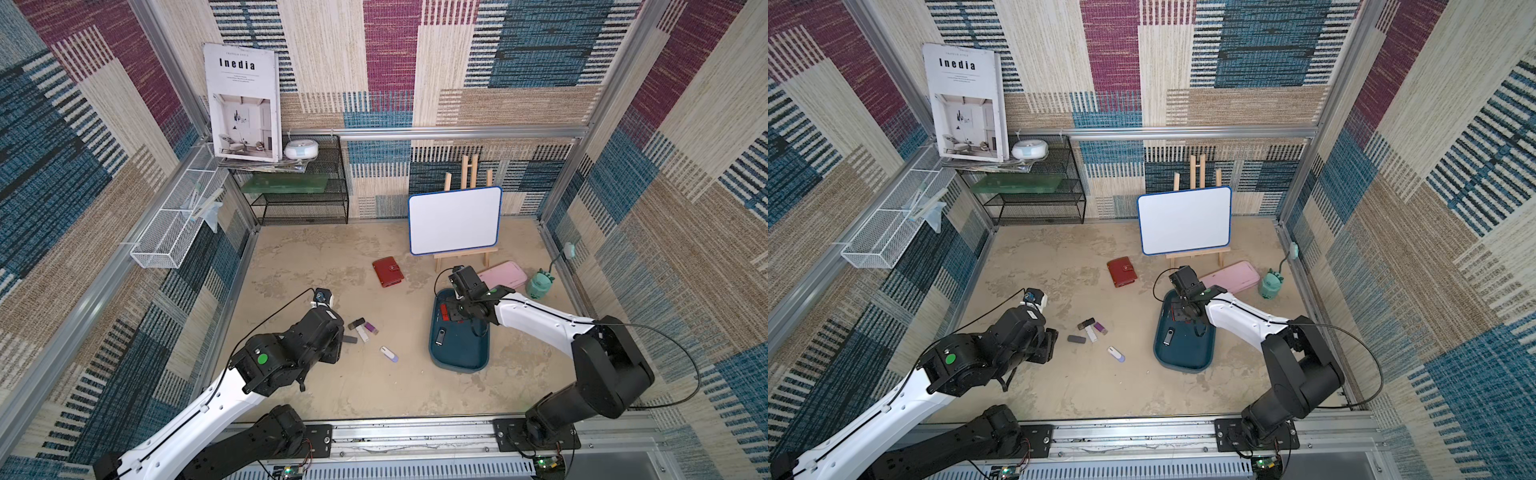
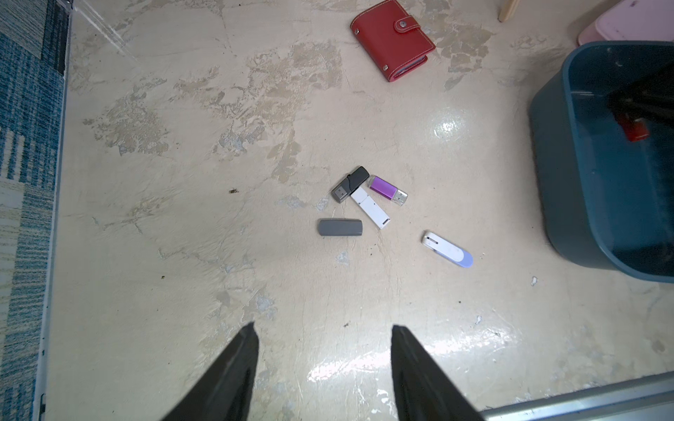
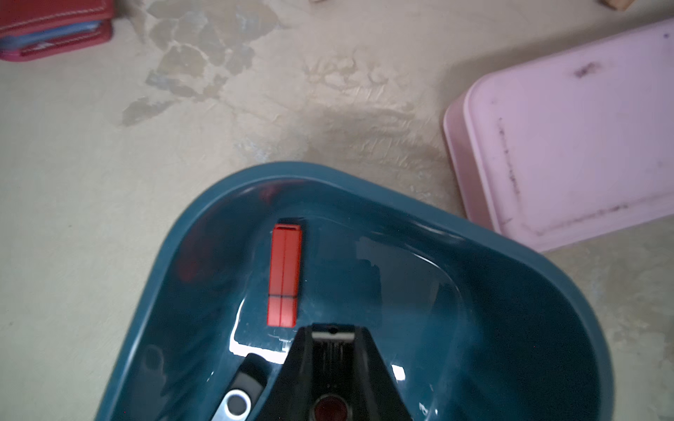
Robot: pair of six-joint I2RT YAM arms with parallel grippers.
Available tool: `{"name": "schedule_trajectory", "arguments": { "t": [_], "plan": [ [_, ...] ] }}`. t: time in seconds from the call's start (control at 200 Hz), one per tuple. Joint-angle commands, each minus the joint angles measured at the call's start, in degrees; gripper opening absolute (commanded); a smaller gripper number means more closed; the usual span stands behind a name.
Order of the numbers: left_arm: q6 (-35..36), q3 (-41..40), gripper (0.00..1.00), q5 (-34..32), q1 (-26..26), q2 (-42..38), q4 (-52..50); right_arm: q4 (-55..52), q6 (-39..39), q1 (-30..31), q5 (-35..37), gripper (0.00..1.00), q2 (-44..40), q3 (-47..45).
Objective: Put the usb flash drive into the storage box
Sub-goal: Place the USB flash in the storage box, then pick up the USB flash from the center of the board.
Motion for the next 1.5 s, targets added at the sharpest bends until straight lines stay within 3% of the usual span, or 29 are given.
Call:
{"name": "schedule_trajectory", "arguments": {
  "t": [0.0, 0.571, 0.796, 0.962, 1.242, 1.347, 1.497],
  "plan": [
    [0.4, -0.1, 0.62, -0.3, 0.0, 0.1, 0.4, 4.4, 2.2, -0.5, -0.5, 0.16, 2.7, 0.5],
    [0.5, -0.1, 0.63, 0.1, 0.0, 0.6, 0.3, 6.5, 9.3, -1.2, 2.6, 0.21, 8.8, 1.6],
    [0.5, 0.0, 0.63, 0.4, 0.0, 0.9, 0.3, 6.7, 9.8, -1.3, 1.9, 0.35, 9.4, 1.6],
    [0.5, -0.1, 0.63, 0.4, 0.0, 1.0, 0.3, 6.4, 9.6, -1.3, 1.4, 0.4, 8.3, 1.5],
    [-0.2, 0.2, 0.64, 1.0, 0.0, 1.6, 0.4, 4.5, 7.3, -1.2, -1.7, 0.45, -3.9, 0.1],
    [-1.7, 0.4, 0.64, 2.8, -0.1, 2.9, 0.7, 11.9, 2.2, -1.2, -3.9, 0.49, -11.7, -4.3],
    [-6.6, -3.1, 0.63, 9.9, -0.1, 5.7, 6.2, 25.0, -0.7, -1.2, 0.9, 0.52, -24.1, -15.3]
  ]
}}
